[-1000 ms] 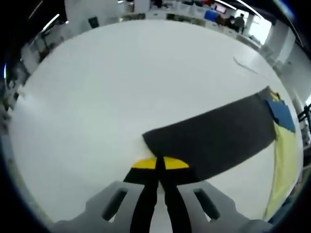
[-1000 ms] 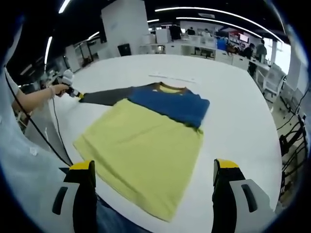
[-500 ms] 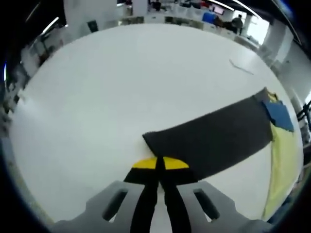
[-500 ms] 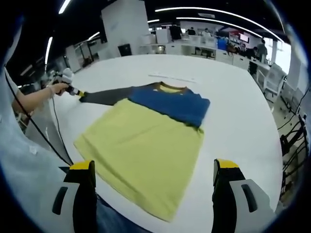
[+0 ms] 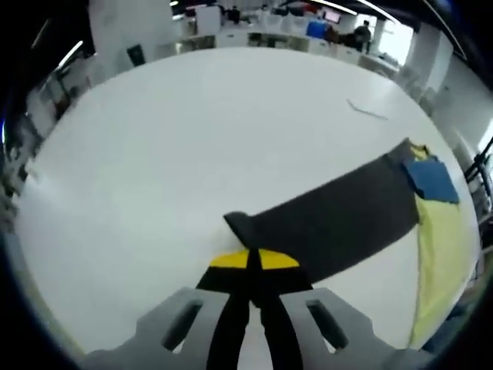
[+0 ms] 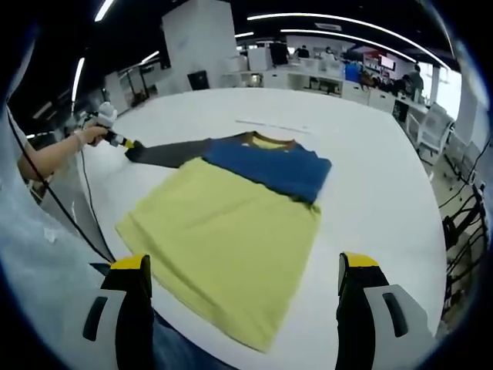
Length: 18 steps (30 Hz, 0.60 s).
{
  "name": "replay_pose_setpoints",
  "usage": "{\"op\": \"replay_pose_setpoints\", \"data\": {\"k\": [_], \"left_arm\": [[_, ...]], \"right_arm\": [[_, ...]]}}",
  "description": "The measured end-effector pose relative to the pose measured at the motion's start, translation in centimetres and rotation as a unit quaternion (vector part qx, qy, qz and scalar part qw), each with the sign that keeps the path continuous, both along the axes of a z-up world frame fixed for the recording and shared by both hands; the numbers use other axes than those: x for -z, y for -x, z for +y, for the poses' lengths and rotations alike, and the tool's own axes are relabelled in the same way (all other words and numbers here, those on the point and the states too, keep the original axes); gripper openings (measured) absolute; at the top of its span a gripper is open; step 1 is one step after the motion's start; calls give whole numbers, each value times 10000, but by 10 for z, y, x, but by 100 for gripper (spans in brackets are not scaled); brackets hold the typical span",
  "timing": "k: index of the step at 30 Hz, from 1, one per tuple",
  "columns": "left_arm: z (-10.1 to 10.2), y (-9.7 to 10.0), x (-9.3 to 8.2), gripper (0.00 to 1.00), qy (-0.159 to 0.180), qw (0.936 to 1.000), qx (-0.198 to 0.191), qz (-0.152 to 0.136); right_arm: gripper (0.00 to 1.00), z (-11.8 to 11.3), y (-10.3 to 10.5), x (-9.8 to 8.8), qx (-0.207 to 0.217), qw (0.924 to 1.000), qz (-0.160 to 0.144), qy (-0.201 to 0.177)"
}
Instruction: Fold the garment on the visible template until the final outline fits inside the template.
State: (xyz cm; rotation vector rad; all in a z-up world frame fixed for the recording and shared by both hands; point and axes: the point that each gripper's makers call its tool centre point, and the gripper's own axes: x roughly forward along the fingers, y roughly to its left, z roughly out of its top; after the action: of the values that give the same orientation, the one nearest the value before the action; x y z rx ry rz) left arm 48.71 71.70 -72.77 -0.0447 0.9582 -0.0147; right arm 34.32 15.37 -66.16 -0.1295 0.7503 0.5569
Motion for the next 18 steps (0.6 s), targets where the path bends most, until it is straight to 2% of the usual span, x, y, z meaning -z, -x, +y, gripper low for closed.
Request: {"op": "replay_pose_setpoints", "data": {"k": [5, 15, 18], "left_arm": [[-6, -2, -6, 0, 1, 10000, 49, -36], [-23, -14, -32, 0, 69, 9989, 236, -397], [-37, -21, -41, 0, 452, 9967, 260, -627]], "right_arm": [[100, -1, 1, 0, 20, 10000, -12, -14], [100, -1, 5, 2, 51, 10000, -18, -52], [100, -3, 7, 3, 80, 9999, -27, -60]]}}
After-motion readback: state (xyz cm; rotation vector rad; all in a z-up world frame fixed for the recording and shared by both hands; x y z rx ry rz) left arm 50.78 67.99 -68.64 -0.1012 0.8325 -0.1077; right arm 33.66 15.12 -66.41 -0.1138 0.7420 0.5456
